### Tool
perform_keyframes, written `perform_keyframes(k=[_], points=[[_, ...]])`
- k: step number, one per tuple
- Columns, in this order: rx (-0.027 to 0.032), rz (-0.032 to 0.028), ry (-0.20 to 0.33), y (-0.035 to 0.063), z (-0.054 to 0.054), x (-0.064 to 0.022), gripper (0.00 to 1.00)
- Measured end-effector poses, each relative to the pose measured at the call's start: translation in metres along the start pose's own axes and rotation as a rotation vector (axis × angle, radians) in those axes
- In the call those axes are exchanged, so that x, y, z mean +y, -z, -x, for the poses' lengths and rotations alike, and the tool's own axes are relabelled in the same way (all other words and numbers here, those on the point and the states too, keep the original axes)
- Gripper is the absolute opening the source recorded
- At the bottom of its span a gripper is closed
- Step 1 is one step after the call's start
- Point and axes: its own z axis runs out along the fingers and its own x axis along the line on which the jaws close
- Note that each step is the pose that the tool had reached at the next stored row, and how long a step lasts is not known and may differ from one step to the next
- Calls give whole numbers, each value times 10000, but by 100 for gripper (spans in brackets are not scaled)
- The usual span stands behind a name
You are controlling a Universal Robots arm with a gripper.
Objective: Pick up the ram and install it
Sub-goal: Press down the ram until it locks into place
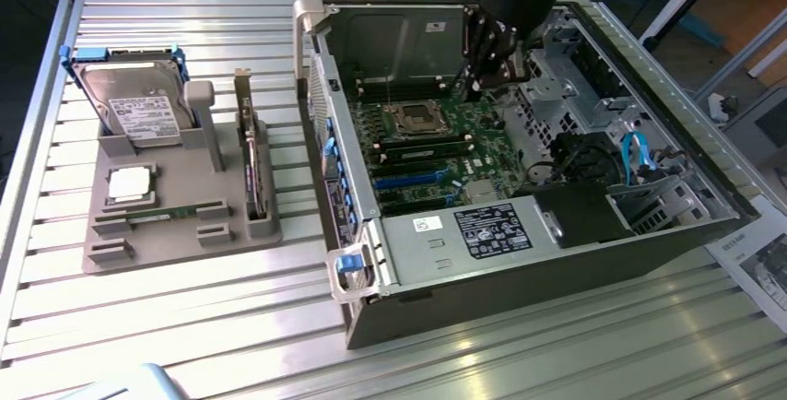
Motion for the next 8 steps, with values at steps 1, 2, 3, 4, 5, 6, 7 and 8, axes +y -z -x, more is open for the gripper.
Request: perform_keyframes(k=[1, 2, 3, 4, 5, 6, 7, 8], points=[[1, 1, -1, 1, 0, 0, 10], [2, 1, -1, 1, 0, 0, 10], [1, 1, -1, 1, 0, 0, 10], [2, 1, 0, 1, 0, 0, 10], [2, 1, 0, 1, 0, 0, 10], [2, 1, 0, 1, 0, 0, 10], [1, 1, 0, 1, 0, 0, 10], [1, 1, 0, 1, 0, 0, 10]])
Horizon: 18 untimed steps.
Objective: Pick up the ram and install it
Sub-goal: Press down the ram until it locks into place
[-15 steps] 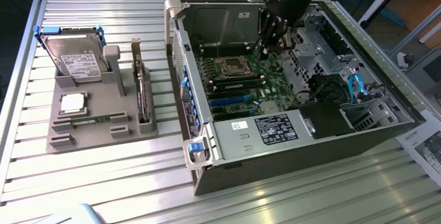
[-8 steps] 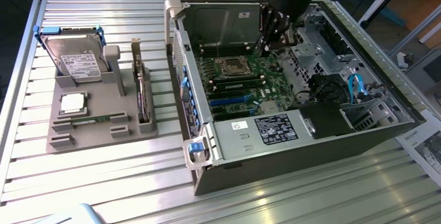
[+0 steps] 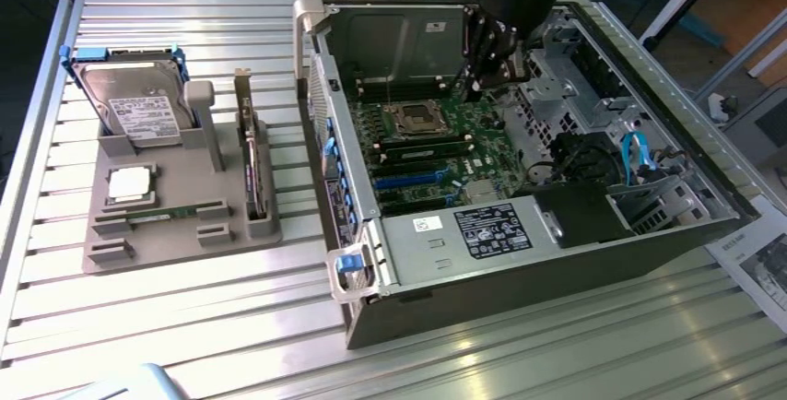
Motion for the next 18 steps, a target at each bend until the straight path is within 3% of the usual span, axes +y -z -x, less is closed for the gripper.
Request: perform_keyframes(k=[7, 18], points=[[1, 2, -125, 0, 0, 0, 10], [5, 26, -1948, 0, 0, 0, 10]])
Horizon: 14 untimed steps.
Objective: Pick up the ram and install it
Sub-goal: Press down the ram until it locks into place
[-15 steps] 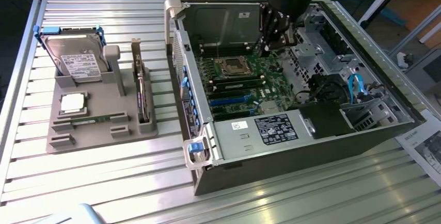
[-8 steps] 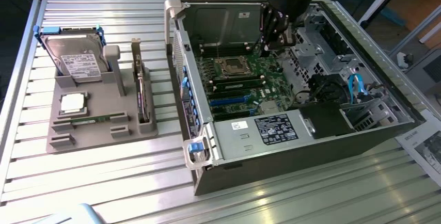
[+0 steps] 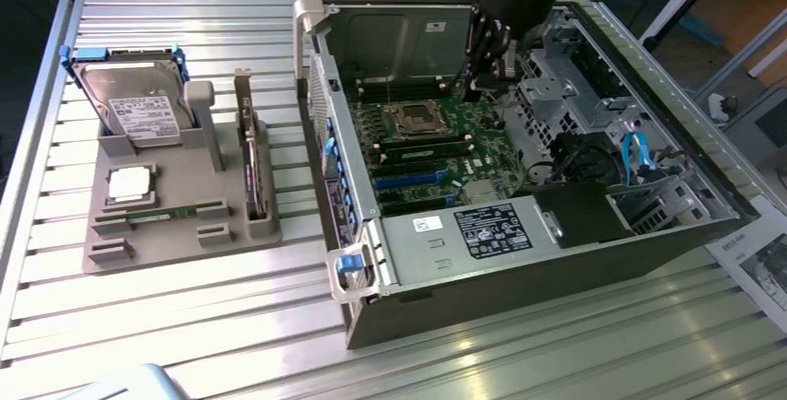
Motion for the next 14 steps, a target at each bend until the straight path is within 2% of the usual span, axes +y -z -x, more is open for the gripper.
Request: perform_keyframes(k=[8, 12, 14], points=[[4, 20, -1488, -1, 0, 0, 10], [8, 40, -2967, -1, 0, 0, 10], [8, 46, -3478, -1, 0, 0, 10]])
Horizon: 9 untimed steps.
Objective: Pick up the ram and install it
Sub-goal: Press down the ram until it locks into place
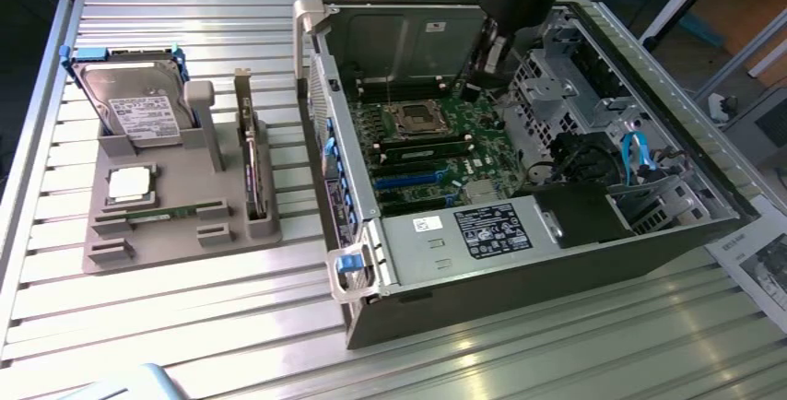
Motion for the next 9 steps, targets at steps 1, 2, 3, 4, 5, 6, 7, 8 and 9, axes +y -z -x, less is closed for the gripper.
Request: perform_keyframes(k=[1, 2, 3, 4, 5, 6, 7, 8, 9], points=[[-1, 3, -278, 0, 0, 0, 10], [1, 6, -634, 0, 0, 0, 10], [0, 7, -873, 0, 0, 0, 10], [1, 8, -1062, 0, 0, 0, 10], [1, 8, -1268, 0, 0, 0, 10], [1, 8, -1443, 0, 0, 0, 10], [1, 9, -1642, 0, 0, 0, 10], [1, 9, -1800, 0, 0, 0, 10], [-1, 10, -2129, 0, 0, 0, 10]])
